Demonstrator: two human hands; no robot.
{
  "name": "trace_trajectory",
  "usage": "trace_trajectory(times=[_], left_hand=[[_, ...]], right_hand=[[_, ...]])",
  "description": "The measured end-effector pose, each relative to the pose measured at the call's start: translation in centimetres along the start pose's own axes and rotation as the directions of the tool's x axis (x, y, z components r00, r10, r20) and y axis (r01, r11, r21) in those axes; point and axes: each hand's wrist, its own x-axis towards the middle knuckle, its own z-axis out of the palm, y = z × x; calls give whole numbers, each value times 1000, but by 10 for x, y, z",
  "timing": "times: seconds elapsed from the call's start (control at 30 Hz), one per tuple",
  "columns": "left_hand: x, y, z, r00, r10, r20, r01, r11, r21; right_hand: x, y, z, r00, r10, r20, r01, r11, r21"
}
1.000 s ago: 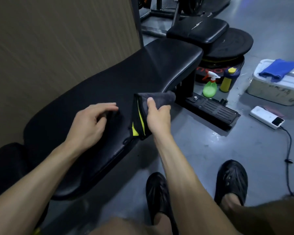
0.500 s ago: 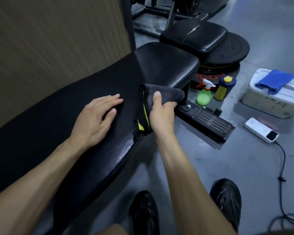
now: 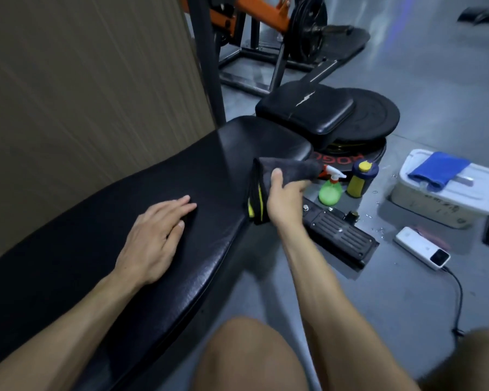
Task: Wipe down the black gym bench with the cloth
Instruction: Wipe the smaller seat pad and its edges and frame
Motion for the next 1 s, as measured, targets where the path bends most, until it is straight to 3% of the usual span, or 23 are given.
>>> trace_trajectory(times=[0.1,0.17,0.23,0.47,0.63,0.87,1.0], left_hand=[[-1,4,-1,1000,-10,0,10,1000,16],[0,4,-1,1000,-2,-11,2,1000,27],[1,4,0,1000,3,-14,-3,999,37],[0,1,2,999,31,-18,-30,999,44],[10,5,-3,998,64,-20,-63,995,75],[99,34,17,986,163,34,-165,985,53],[145,48,30,987,154,42,-156,986,51]], right_hand=[[-62,29,15,991,-75,107,61,990,128],[-59,30,14,962,10,272,-28,997,66],[-31,16,8,934,128,334,-137,991,5],[0,-8,-16,986,111,126,-116,993,34],[-2,17,-20,985,89,148,-99,993,67],[35,33,-38,976,-19,218,-16,987,157],[72,15,-57,988,-42,146,25,993,118]])
